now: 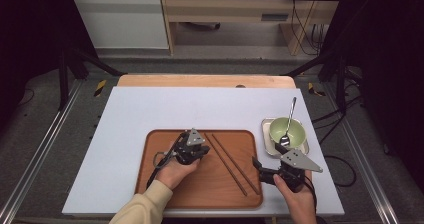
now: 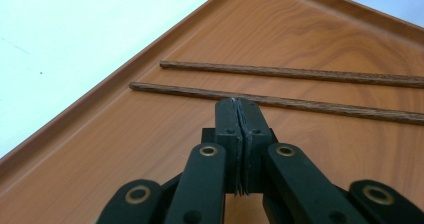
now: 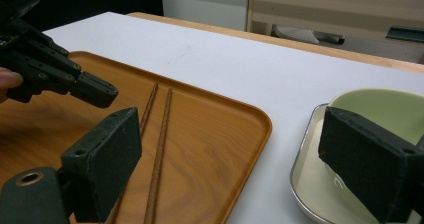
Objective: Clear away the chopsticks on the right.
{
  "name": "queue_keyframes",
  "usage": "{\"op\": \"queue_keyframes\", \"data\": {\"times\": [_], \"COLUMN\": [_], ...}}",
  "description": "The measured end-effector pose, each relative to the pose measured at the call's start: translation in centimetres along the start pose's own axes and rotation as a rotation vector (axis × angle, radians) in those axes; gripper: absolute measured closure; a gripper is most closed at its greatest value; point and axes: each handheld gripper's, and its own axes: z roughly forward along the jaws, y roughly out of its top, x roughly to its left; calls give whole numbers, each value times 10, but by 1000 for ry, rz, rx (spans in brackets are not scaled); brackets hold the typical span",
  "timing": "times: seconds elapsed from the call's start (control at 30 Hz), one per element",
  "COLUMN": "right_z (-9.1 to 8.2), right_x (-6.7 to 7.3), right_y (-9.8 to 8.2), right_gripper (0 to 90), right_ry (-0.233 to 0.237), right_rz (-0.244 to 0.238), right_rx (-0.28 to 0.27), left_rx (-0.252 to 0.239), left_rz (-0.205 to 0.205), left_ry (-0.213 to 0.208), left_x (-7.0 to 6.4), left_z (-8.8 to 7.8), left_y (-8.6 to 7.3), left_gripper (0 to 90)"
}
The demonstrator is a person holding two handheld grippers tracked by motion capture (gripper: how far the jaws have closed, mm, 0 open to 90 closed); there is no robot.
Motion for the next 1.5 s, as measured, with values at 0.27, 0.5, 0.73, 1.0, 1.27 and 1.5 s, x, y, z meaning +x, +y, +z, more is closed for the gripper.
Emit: {"op": "queue_keyframes", "data": {"times": [0.27, 0.5, 0.73, 1.0, 1.27, 1.5], "right_z": [1, 1, 2, 0, 1, 0], "right_x": [-1, -1, -2, -3, -3, -5], "right_y": [-1, -1, -2, -1, -1, -1], "right_gripper": [111, 113, 114, 115, 116, 116], "right_ry": [-7, -8, -6, -7, -8, -7], "right_rz": [3, -2, 9, 8, 12, 15], "right_rx": [8, 15, 18, 10, 13, 14], "left_rx": [10, 22, 38, 28, 23, 24], "left_rz": [6, 9, 12, 2, 3, 21], "left_ry": [-2, -2, 4, -12, -36, -55], "left_x": [-5, -8, -6, -9, -15, -21], "left_z": [8, 19, 27, 35, 44, 52], "left_y": [1, 5, 4, 7, 14, 22], "left_gripper": [898, 900, 899, 899, 899, 899]}}
